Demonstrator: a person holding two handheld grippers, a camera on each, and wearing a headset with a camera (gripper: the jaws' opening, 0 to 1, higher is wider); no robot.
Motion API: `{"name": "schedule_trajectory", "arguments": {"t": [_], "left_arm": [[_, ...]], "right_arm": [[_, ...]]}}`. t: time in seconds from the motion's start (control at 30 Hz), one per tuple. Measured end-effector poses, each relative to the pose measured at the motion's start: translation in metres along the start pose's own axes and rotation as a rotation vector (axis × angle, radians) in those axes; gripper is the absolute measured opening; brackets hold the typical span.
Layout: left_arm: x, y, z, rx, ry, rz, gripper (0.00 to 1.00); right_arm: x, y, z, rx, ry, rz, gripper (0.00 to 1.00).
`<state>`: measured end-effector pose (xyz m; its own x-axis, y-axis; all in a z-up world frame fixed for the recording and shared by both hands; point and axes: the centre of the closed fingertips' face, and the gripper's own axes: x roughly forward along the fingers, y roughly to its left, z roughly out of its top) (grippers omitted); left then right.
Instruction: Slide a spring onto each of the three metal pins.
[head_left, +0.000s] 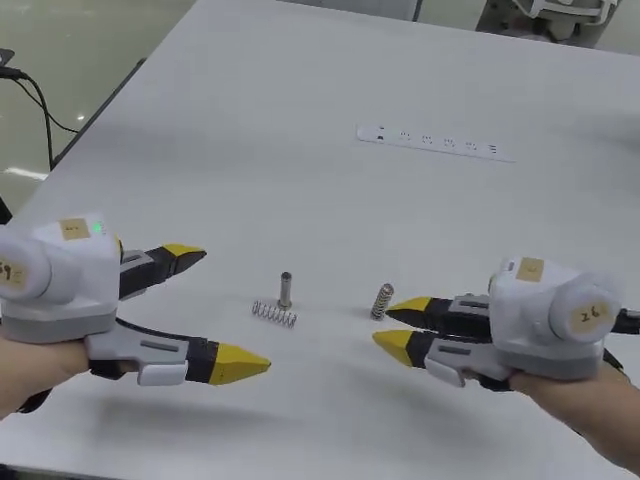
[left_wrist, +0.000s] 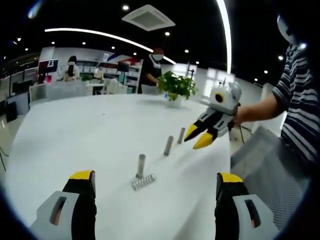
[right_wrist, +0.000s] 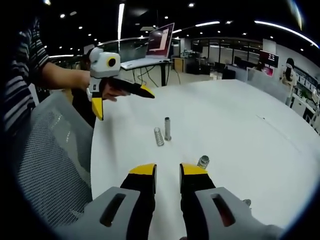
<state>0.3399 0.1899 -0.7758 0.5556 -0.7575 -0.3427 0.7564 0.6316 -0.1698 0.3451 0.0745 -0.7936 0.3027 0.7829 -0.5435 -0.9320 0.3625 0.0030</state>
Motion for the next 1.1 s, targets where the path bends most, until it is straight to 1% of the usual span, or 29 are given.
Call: {"name": "schedule_trajectory", "arguments": {"t": [0.2,0.3,0.33,0.47,0.57,0.7,0.77,0.93,1.1], "left_arm": [[-0.001,0.0,0.001,-0.002,0.0,0.001,0.98],[-0.002,0.001,0.002,0.002,-0.001,0.002,0.98],[-0.002,0.001,0.003,0.002,-0.002,0.003,0.98],[-0.004,0.001,0.001,0.002,0.001,0.007,0.98],[-0.005,0.002,0.0,-0.001,0.001,0.009,0.98],[-0.007,0.003,-0.001,-0.003,0.003,0.011,0.98],[-0.007,0.004,-0.001,-0.003,0.004,0.012,0.98],[-0.007,0.003,-0.001,-0.002,0.008,0.009,0.98],[-0.005,0.002,-0.002,-0.004,0.01,0.005,0.98]], "right_arm": [[0.025,0.016,0.024,-0.052,-0.022,0.055,0.16],[0.034,0.022,0.03,-0.06,-0.027,0.076,0.16],[0.038,0.025,0.032,-0.076,-0.027,0.082,0.16],[0.052,0.029,0.036,-0.083,-0.021,0.098,0.15],[0.061,0.029,0.034,-0.101,-0.002,0.098,0.15],[0.071,0.026,0.03,-0.093,0.018,0.097,0.15],[0.076,0.024,0.026,-0.102,0.037,0.092,0.14],[0.089,0.019,0.013,-0.084,0.085,0.086,0.14],[0.097,0.014,0.002,-0.074,0.125,0.076,0.14]]}}
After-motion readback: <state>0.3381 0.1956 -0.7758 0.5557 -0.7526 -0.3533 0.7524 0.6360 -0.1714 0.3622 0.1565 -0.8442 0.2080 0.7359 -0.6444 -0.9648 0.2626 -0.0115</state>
